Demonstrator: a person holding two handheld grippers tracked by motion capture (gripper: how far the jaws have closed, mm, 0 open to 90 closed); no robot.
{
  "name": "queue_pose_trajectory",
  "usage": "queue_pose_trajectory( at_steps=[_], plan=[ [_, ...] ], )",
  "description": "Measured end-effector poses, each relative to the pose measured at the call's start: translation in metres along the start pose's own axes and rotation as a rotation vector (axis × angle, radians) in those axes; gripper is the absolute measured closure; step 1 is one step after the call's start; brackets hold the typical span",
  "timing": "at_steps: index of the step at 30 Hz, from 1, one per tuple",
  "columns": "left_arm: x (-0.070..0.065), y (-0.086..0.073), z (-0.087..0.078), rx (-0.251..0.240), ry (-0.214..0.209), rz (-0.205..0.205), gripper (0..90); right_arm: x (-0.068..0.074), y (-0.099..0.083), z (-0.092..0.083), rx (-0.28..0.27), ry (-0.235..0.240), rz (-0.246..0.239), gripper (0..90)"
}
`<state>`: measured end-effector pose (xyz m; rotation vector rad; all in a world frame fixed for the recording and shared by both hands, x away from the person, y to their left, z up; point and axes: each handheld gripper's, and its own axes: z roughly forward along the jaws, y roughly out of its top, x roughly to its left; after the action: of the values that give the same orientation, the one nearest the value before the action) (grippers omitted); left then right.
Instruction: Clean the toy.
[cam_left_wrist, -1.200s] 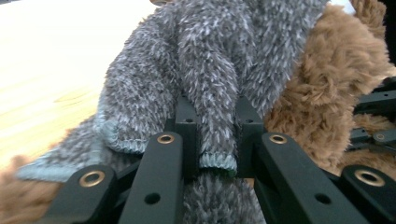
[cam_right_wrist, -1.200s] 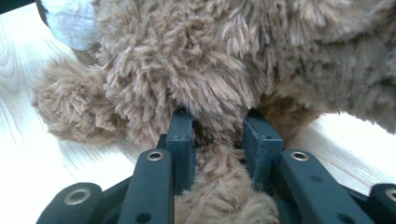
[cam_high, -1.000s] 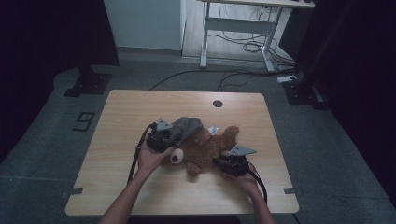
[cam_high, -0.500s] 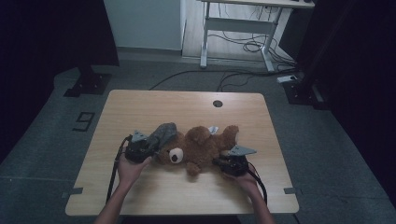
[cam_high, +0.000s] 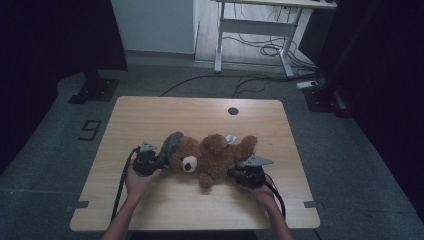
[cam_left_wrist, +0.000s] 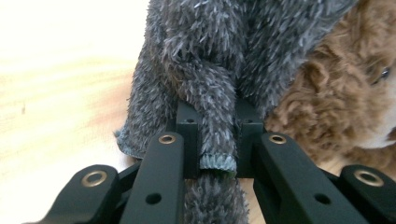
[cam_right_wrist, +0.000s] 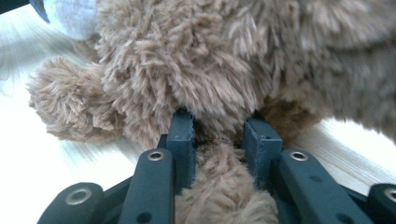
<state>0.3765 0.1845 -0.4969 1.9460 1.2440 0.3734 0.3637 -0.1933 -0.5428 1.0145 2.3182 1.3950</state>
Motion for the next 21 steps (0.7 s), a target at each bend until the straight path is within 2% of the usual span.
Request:
queue_pose_trajectory(
  at_steps=[4, 7, 11, 13, 15, 18, 21],
  plan=[
    [-0.005, 0.013, 0.015, 0.022, 0.036, 0.027, 77.6, -0.002, 0.003, 0.006, 0.002, -0.001, 0.005, 68.2],
    [0.001, 0.018, 0.025, 0.032, 0.022, -0.008, 77.6, -0.009, 0.005, 0.01, -0.01, 0.015, 0.028, 68.1],
    [0.006, 0.022, 0.02, 0.036, 0.015, 0.0, 77.5, -0.017, 0.01, 0.013, -0.004, -0.002, 0.025, 67.9],
    [0.007, 0.025, 0.011, 0.014, 0.014, 0.0, 77.3, -0.019, 0.011, 0.015, -0.007, -0.004, 0.028, 67.7],
    [0.005, 0.034, -0.001, -0.027, 0.003, 0.007, 77.2, -0.021, 0.011, 0.015, -0.012, -0.003, 0.032, 67.5],
    [-0.004, 0.053, -0.013, -0.081, 0.003, 0.041, 76.9, -0.022, 0.011, 0.015, -0.014, 0.002, 0.03, 67.1],
    [-0.018, 0.076, -0.019, -0.125, -0.001, 0.075, 76.9, -0.021, 0.011, 0.015, -0.015, -0.005, 0.022, 67.0]
  ],
)
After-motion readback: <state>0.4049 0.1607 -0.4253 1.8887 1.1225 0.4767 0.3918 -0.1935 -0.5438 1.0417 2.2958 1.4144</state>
